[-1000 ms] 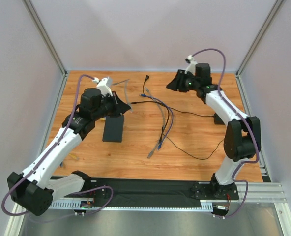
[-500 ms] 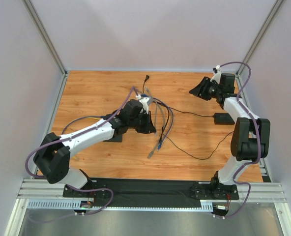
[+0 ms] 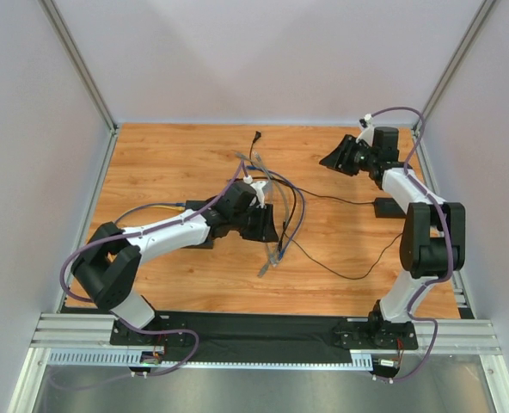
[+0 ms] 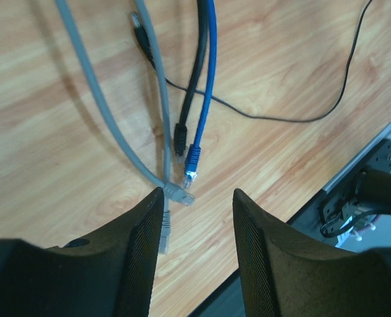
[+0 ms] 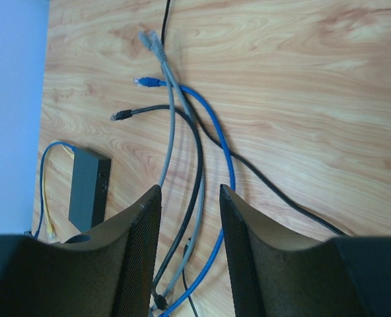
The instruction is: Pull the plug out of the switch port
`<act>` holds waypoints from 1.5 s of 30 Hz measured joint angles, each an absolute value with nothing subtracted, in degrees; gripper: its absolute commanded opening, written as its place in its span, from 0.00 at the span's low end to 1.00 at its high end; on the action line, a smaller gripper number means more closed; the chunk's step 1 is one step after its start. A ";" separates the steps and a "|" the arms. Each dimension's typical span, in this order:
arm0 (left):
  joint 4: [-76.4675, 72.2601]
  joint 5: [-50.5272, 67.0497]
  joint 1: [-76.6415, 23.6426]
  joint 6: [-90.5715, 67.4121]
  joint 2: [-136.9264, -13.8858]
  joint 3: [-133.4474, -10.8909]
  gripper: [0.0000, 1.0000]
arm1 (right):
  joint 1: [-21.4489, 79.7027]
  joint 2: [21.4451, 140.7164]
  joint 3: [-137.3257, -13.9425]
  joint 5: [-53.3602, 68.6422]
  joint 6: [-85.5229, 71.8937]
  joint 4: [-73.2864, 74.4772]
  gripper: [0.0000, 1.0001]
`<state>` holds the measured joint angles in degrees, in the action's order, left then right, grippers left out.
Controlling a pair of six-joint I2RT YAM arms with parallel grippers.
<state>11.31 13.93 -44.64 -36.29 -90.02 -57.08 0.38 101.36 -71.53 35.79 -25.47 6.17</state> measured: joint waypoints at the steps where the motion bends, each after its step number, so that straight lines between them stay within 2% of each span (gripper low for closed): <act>1: 11.64 14.00 -43.92 -35.88 -89.17 -57.08 0.54 | 1.50 101.58 -72.16 35.22 -25.15 7.07 0.43; 4: 12.95 13.47 -38.98 -35.16 -83.35 -56.03 0.54 | 5.72 102.32 -74.81 32.80 -23.88 9.43 0.43; 11: 11.18 14.26 -13.63 -39.44 -63.33 -43.68 0.54 | 21.43 108.49 -86.17 27.77 -21.15 13.58 0.43; 15: 8.38 16.05 -3.60 -44.12 -60.66 -35.73 0.53 | 31.79 114.56 -92.77 24.64 -19.68 15.27 0.43; 19: 1.76 18.63 3.22 -49.34 -65.19 -32.18 0.52 | 41.10 123.17 -101.19 23.24 -17.96 18.55 0.42; 23: -6.26 20.47 6.57 -54.04 -73.41 -30.98 0.54 | 47.81 131.66 -109.80 21.61 -16.08 23.03 0.38; 28: -12.60 20.58 7.33 -58.33 -81.08 -30.61 0.54 | 49.54 137.23 -114.67 19.99 -14.98 27.40 0.36; 38: -19.09 17.61 7.75 -64.18 -86.80 -29.30 0.51 | 48.03 138.69 -118.19 16.19 -13.56 29.63 0.34; 45: -26.70 20.05 9.08 -66.94 -93.89 -29.32 0.48 | 48.01 139.85 -120.16 16.25 -12.12 30.61 0.33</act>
<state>-26.70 20.05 9.08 -66.94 -93.89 -29.32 48.01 139.85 -120.16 16.25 -12.12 30.61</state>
